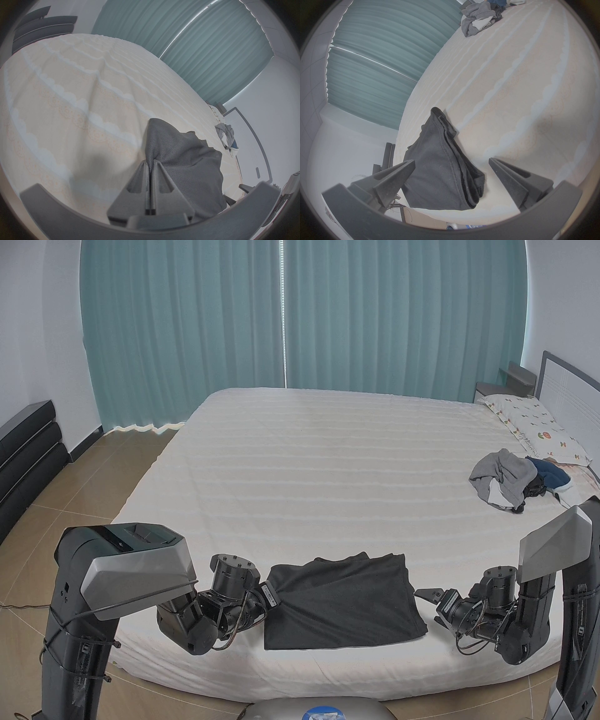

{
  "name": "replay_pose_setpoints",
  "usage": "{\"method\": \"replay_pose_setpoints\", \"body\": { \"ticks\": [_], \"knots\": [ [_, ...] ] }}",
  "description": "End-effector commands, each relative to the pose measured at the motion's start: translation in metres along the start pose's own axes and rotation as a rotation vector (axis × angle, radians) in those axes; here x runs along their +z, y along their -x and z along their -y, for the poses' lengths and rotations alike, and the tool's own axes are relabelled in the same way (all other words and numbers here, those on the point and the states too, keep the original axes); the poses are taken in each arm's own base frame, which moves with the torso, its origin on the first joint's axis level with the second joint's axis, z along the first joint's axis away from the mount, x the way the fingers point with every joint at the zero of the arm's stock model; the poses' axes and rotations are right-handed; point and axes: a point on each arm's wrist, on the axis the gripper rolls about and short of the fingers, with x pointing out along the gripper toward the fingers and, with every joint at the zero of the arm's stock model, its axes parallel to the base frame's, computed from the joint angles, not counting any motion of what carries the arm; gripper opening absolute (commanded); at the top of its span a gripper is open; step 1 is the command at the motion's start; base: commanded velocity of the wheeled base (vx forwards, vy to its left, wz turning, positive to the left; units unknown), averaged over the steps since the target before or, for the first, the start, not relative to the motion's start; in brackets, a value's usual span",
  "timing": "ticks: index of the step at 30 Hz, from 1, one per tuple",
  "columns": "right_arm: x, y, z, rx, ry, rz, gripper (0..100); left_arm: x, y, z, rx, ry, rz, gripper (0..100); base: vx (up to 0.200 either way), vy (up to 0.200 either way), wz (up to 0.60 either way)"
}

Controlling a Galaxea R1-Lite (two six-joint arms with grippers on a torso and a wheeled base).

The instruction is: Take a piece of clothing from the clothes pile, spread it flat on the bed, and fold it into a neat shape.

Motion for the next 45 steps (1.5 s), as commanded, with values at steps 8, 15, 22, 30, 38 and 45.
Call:
{"method": "replay_pose_setpoints", "body": {
  "ticks": [8, 15, 22, 30, 38, 45],
  "knots": [
    [0.001, 0.0, -0.002, 0.014, 0.003, 0.008, 100, -0.001, 0.002, -0.001, 0.006, 0.003, 0.0, 100, 0.0, 0.0, 0.0],
    [0.001, 0.0, -0.002, 0.014, 0.003, 0.008, 100, 0.0, 0.002, -0.001, 0.007, 0.009, 0.002, 100, 0.0, 0.0, 0.0],
    [0.008, 0.001, 0.001, 0.01, 0.0, 0.033, 100, 0.008, 0.008, 0.004, -0.009, 0.085, 0.026, 100, 0.0, 0.0, 0.0],
    [0.013, 0.033, -0.024, 0.039, 0.099, 0.111, 100, 0.026, 0.015, 0.012, -0.029, 0.096, 0.208, 100, 0.0, 0.0, 0.0],
    [0.025, 0.09, -0.054, 0.035, 0.218, 0.303, 100, 0.058, 0.058, 0.025, -0.052, -0.016, 0.442, 100, 0.0, 0.0, 0.0],
    [0.038, 0.152, -0.084, 0.055, 0.343, 0.498, 100, 0.092, 0.132, 0.054, -0.07, -0.119, 0.666, 100, 0.0, 0.0, 0.0]
  ]
}}
